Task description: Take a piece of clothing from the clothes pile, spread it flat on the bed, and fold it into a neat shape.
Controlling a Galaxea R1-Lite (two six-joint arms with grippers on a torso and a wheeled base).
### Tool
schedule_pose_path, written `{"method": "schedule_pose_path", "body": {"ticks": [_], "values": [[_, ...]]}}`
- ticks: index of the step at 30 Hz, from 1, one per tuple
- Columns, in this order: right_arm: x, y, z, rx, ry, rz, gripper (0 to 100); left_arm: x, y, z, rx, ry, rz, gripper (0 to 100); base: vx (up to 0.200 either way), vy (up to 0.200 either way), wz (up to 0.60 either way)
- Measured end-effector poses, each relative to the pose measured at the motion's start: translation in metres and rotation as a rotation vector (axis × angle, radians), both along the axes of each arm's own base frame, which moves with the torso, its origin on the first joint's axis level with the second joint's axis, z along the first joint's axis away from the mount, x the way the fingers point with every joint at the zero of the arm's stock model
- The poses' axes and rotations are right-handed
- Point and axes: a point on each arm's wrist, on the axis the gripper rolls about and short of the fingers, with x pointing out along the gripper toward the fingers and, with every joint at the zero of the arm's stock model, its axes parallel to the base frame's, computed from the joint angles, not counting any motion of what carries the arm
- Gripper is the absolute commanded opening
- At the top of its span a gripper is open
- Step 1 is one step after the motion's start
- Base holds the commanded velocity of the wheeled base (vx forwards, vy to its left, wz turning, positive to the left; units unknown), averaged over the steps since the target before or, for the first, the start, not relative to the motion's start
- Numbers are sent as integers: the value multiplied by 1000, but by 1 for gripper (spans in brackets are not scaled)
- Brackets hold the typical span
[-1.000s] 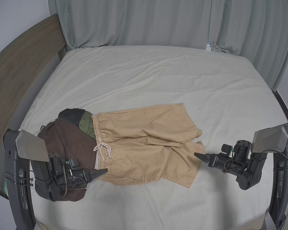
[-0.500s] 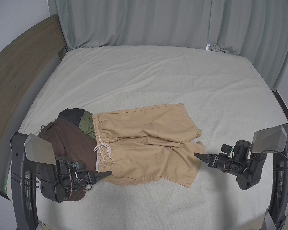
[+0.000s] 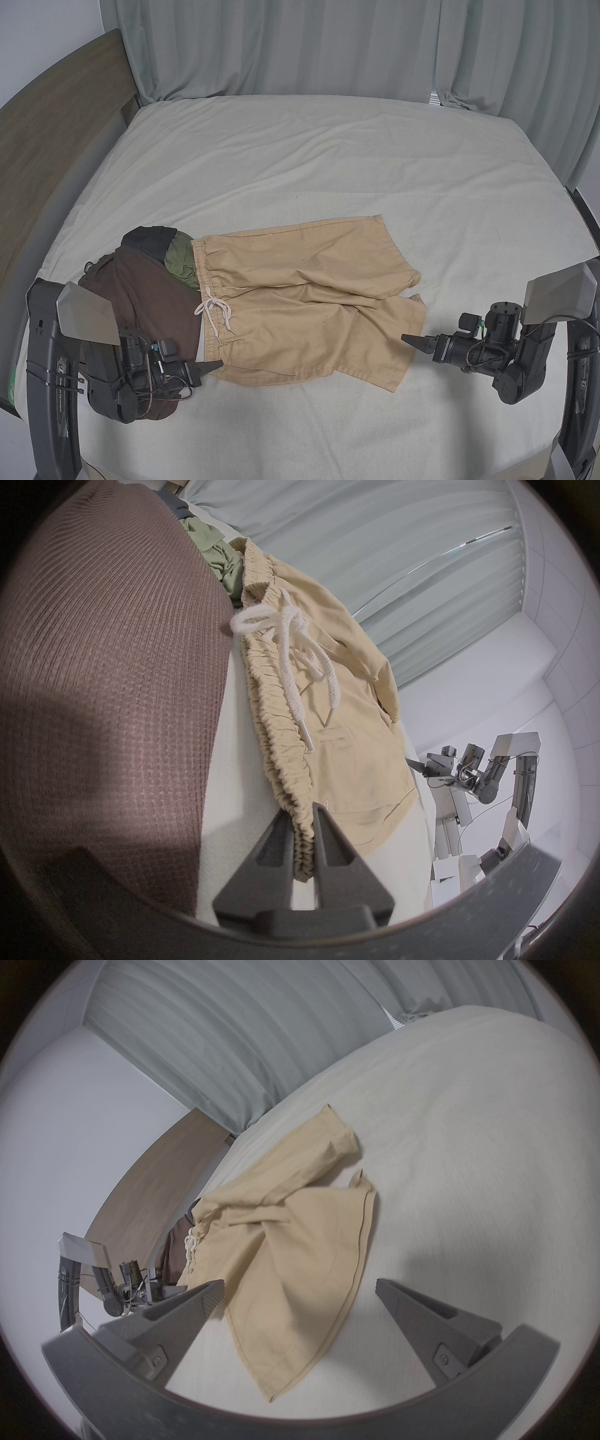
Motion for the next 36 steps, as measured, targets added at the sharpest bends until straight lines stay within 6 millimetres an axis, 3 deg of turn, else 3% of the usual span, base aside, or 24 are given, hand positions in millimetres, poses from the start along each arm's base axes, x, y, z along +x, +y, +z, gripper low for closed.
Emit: {"method": "schedule_pose_path", "body": {"ticks": [13,31,32,36], "values": [[-25,17,-15,-2,114,96,100,3,1,0,5,-21,-1,0,0,0,0],[-40,47,-28,62,249,144,100,4,0,-1,7,-22,-3,0,0,0,0],[-39,47,-28,62,250,145,0,4,0,-1,7,-22,-3,0,0,0,0],[-39,47,-29,60,252,143,0,4,0,-1,7,-24,-3,0,0,0,0]]}}
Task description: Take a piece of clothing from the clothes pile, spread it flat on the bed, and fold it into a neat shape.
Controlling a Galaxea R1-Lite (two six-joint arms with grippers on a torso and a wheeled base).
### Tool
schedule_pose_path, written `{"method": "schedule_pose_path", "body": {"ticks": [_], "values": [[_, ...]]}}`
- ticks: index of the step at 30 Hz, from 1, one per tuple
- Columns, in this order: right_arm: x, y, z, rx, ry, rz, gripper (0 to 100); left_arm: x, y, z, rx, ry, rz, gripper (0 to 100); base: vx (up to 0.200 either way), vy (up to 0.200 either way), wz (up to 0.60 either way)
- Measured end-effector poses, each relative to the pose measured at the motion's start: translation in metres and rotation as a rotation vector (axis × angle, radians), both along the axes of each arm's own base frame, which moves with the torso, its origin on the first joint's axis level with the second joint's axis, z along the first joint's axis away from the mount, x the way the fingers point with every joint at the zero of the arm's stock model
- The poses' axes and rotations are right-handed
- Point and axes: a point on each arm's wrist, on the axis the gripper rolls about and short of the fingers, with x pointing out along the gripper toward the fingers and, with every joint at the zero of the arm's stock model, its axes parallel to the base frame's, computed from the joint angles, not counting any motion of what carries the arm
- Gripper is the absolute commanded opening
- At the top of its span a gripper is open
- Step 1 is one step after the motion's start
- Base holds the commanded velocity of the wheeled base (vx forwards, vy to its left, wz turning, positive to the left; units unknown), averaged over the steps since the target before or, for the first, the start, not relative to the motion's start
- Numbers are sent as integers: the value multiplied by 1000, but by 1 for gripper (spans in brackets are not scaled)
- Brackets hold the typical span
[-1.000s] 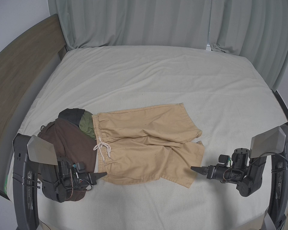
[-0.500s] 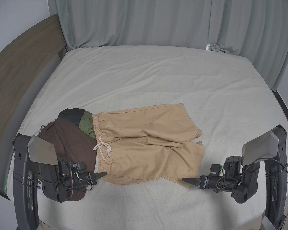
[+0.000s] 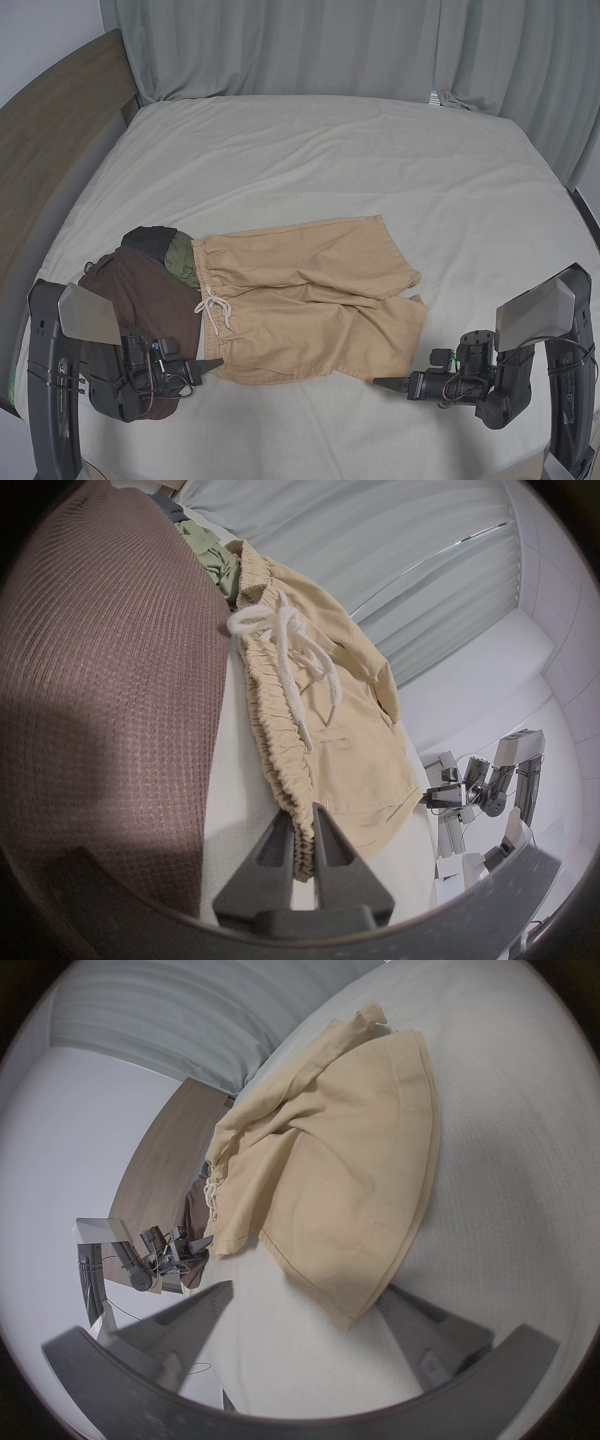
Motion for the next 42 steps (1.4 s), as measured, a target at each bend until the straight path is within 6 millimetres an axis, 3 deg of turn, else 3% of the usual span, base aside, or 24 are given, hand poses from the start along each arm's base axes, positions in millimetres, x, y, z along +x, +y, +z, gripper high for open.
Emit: {"method": "schedule_pose_path", "body": {"ticks": [15,25,34,42], "values": [[2,-1,-3,-4,0,-8,0,1,0,0,-2,-4,1,0,0,0,0],[-17,-15,2,-55,32,-36,0,-1,12,17,-12,-30,23,0,0,0,0],[-37,-44,13,-109,34,-55,0,-26,31,34,-42,8,24,0,0,0,0],[-48,-54,16,-125,49,-49,0,-53,35,40,-12,35,6,0,0,0,0]]}}
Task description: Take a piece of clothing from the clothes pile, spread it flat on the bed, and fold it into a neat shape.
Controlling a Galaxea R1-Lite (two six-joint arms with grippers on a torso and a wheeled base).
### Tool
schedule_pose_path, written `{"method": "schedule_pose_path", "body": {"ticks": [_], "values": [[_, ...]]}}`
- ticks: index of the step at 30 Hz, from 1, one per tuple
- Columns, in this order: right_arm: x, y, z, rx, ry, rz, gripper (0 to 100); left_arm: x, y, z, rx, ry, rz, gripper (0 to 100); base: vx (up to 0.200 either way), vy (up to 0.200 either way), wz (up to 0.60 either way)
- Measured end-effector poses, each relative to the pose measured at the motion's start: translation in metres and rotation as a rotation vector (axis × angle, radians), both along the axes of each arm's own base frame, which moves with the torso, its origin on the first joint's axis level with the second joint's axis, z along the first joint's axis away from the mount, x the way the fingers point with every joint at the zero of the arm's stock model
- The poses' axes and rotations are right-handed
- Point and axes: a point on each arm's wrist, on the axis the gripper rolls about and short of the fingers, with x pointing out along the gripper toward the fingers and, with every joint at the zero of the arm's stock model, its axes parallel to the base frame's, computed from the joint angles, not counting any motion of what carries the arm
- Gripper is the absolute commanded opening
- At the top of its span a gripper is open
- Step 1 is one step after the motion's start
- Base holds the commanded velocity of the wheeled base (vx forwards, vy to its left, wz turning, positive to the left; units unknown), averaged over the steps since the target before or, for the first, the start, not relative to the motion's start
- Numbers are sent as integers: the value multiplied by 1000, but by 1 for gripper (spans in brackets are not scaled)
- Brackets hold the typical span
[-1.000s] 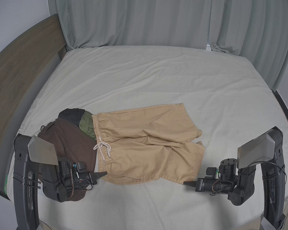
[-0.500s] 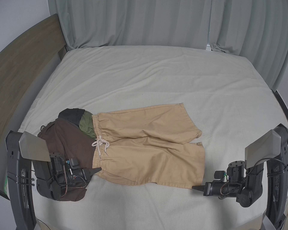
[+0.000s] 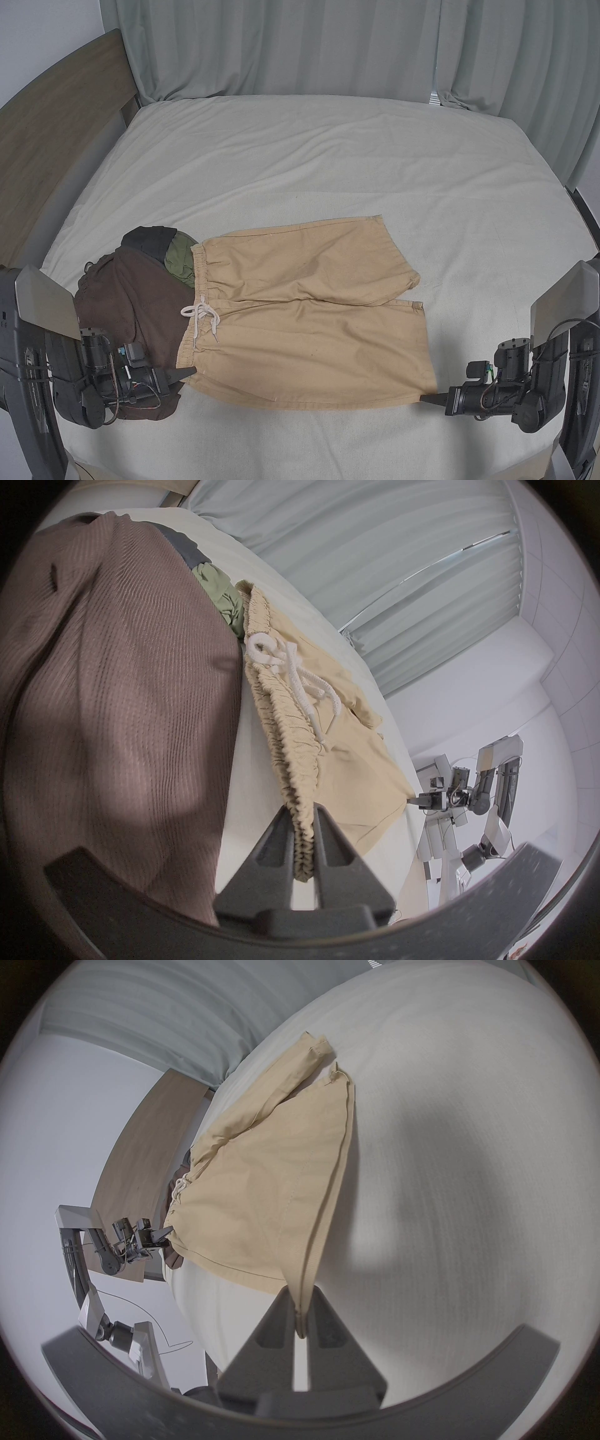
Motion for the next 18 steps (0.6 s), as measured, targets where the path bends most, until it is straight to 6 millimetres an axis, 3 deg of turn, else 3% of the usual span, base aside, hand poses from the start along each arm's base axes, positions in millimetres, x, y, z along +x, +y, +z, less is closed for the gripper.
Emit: {"method": "schedule_pose_path", "body": {"ticks": [7,18], "values": [[-9,-4,0,-3,25,12,0,-14,4,-1,34,7,-10,0,0,0,0],[-13,-7,-2,9,30,56,0,-21,5,-7,60,19,-23,0,0,0,0]]}}
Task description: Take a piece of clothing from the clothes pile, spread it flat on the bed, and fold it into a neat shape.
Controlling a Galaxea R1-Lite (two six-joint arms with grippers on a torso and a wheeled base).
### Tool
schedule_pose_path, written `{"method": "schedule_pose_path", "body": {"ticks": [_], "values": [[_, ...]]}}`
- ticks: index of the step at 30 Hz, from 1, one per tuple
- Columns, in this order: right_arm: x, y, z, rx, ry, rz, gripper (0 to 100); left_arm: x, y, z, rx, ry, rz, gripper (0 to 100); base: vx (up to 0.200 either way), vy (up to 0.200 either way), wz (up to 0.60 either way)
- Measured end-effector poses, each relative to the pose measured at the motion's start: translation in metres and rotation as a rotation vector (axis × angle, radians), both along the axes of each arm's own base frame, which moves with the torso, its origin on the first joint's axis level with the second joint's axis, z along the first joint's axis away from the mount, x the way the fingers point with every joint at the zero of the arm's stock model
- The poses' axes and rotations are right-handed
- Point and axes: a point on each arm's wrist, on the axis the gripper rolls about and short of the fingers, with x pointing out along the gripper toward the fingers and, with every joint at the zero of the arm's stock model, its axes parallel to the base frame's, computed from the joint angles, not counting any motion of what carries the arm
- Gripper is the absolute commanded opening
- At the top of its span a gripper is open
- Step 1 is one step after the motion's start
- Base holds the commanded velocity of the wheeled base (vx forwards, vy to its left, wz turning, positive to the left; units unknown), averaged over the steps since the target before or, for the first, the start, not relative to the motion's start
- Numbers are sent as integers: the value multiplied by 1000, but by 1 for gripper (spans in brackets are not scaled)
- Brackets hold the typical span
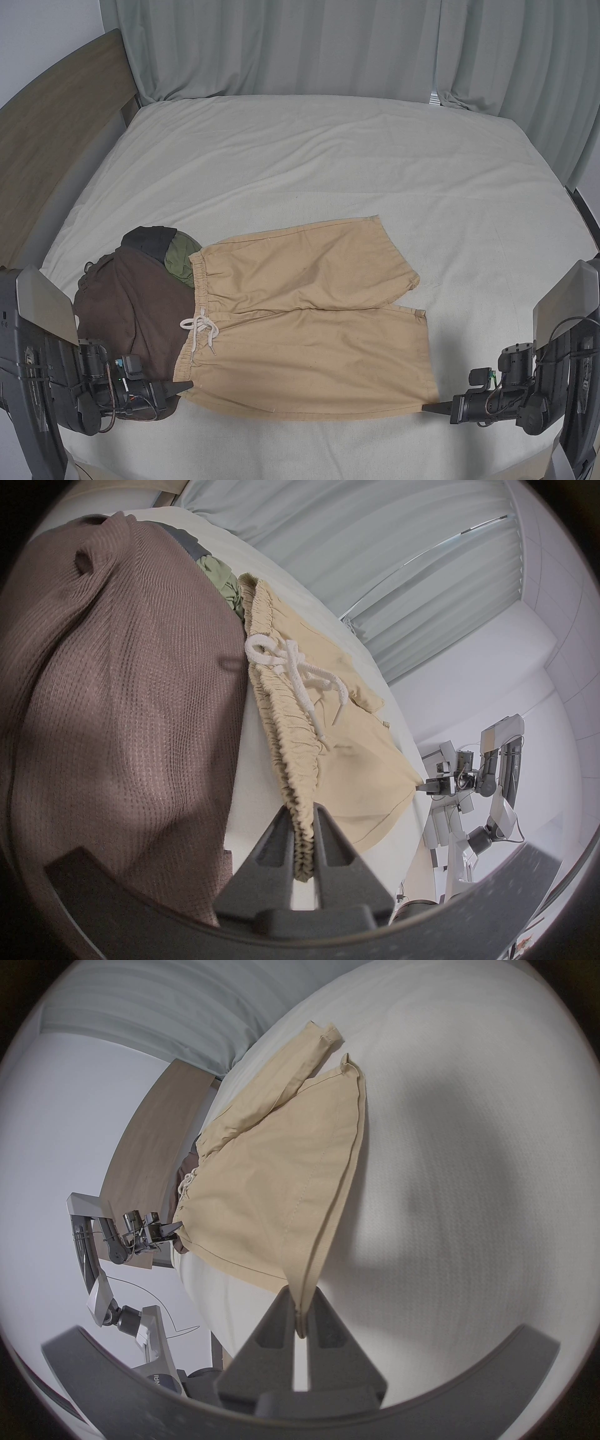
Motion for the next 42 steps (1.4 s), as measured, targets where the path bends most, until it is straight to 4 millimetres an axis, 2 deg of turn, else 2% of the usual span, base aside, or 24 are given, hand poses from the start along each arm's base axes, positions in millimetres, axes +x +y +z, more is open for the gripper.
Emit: {"method": "schedule_pose_path", "body": {"ticks": [17,33,42], "values": [[-2,-3,0,-1,9,-11,0,-1,-1,-5,0,19,-5,0,0,0,0],[-7,-4,1,-24,-4,19,0,-19,-2,-6,23,55,-24,0,0,0,0],[-6,-5,5,-5,-25,30,0,-17,-3,-6,35,35,-38,0,0,0,0]]}}
